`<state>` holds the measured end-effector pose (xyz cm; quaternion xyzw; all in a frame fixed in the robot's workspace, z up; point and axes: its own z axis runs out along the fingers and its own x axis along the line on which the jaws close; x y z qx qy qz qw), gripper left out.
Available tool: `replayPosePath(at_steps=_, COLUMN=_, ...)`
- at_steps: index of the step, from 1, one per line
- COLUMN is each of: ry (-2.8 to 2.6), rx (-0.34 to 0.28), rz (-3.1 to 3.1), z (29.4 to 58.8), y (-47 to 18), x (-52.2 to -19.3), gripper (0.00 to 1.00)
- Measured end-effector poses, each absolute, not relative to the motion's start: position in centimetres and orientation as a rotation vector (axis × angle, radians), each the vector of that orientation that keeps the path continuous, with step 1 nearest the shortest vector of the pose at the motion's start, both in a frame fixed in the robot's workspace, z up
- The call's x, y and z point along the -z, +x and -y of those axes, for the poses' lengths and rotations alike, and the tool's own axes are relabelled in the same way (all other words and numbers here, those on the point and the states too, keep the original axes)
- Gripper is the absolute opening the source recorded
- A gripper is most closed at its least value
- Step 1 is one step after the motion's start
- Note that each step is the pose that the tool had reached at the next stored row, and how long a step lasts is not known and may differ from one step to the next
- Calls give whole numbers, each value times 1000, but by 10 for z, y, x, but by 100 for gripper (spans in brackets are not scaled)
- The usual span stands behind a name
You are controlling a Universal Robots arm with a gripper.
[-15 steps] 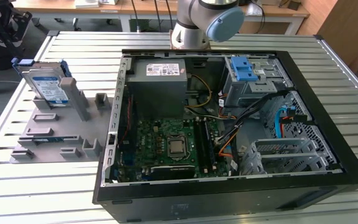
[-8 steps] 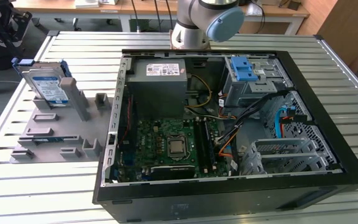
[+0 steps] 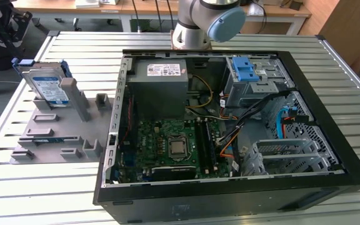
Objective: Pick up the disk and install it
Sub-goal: 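Pick up the disk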
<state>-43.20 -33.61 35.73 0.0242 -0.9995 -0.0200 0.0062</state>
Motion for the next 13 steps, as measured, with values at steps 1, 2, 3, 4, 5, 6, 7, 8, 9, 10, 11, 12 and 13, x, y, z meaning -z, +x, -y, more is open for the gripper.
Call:
replayPosePath(at_steps=1, ry=82, rx=63, rz=3127, z=336, y=-432, x=-357, gripper=11)
replayPosePath(at_steps=2, ry=89, rx=63, rz=3127, z=336, y=-432, x=-357, gripper=11)
replayPosePath(at_steps=3, ry=95, rx=63, rz=3127, z=336, y=-432, x=-357, gripper=11)
replayPosePath(at_steps=4, ry=101, rx=63, rz=3127, z=336, y=-432, x=-357, gripper=11)
replayPosePath(at_steps=5, ry=108, rx=62, rz=3126, z=336, y=-432, x=-357, gripper=11)
replayPosePath(at_steps=6, ry=115, rx=62, rz=3126, z=336, y=-432, x=-357, gripper=11)
replayPosePath(at_steps=7, ry=121, rx=62, rz=3126, z=336, y=-432, x=-357, gripper=11)
replayPosePath(at_steps=8, ry=128, rx=62, rz=3125, z=336, y=-432, x=-357, gripper=11)
replayPosePath(at_steps=9, ry=135, rx=62, rz=3125, z=336, y=-432, x=-357, gripper=11)
replayPosePath(at_steps=10, ry=141, rx=62, rz=3124, z=336, y=-432, x=-357, gripper=11)
replayPosePath(at_steps=11, ry=148, rx=62, rz=3124, z=336, y=-432, x=-357, gripper=11)
replayPosePath(at_steps=12, ry=154, rx=62, rz=3124, z=336, y=-432, x=-357, gripper=11)
replayPosePath(at_steps=13, ry=160, rx=62, rz=3123, z=336, y=-432, x=-357, gripper=11)
